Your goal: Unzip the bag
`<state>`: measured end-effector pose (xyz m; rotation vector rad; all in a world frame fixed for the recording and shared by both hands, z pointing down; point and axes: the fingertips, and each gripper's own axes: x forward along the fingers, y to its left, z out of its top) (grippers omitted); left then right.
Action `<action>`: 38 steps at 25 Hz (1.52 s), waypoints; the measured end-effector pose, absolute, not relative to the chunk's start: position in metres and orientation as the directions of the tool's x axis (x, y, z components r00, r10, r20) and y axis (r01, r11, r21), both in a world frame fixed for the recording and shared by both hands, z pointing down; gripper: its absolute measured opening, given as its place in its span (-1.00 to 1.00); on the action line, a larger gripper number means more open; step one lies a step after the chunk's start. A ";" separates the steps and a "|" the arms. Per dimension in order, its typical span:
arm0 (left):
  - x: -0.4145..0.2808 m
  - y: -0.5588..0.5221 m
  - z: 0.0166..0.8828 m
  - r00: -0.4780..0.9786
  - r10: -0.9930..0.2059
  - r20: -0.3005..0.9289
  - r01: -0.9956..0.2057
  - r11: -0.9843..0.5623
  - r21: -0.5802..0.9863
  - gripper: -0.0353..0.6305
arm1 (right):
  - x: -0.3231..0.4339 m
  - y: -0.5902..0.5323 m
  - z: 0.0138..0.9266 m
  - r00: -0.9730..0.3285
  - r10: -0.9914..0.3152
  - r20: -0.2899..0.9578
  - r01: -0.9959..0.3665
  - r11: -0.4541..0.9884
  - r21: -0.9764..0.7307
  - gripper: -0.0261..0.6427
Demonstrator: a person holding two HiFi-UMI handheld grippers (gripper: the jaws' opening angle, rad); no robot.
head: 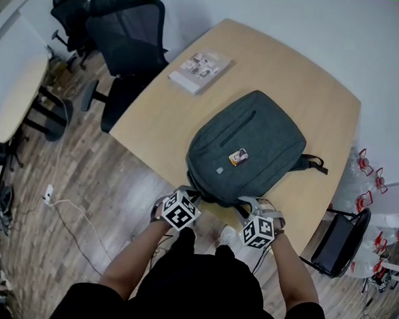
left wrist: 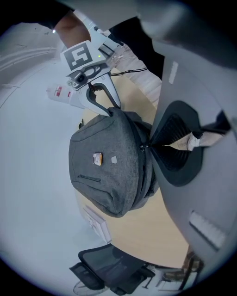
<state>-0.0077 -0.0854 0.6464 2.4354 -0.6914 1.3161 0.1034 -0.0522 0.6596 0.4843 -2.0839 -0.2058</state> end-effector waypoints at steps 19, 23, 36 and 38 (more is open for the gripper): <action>0.022 -0.063 0.662 0.511 -0.282 0.812 -0.571 -0.818 0.075 -0.81 | 0.062 -0.062 0.646 -0.569 -0.410 0.713 -0.334 0.907 0.256 -0.46; 0.021 -0.061 0.663 0.515 -0.282 0.810 -0.579 -0.811 0.086 -0.81 | 0.102 -0.062 0.648 -0.521 -0.358 0.775 -0.147 0.932 0.332 -0.16; 0.024 -0.060 0.660 0.486 -0.319 0.814 -0.568 -0.823 0.016 -0.81 | 0.171 -0.116 0.668 -0.284 -0.473 0.834 -0.192 0.880 0.434 -0.57; 0.025 -0.059 0.659 0.485 -0.323 0.812 -0.575 -0.818 0.019 -0.80 | 0.167 -0.116 0.666 -0.303 -0.479 0.824 -0.306 0.868 0.392 -0.60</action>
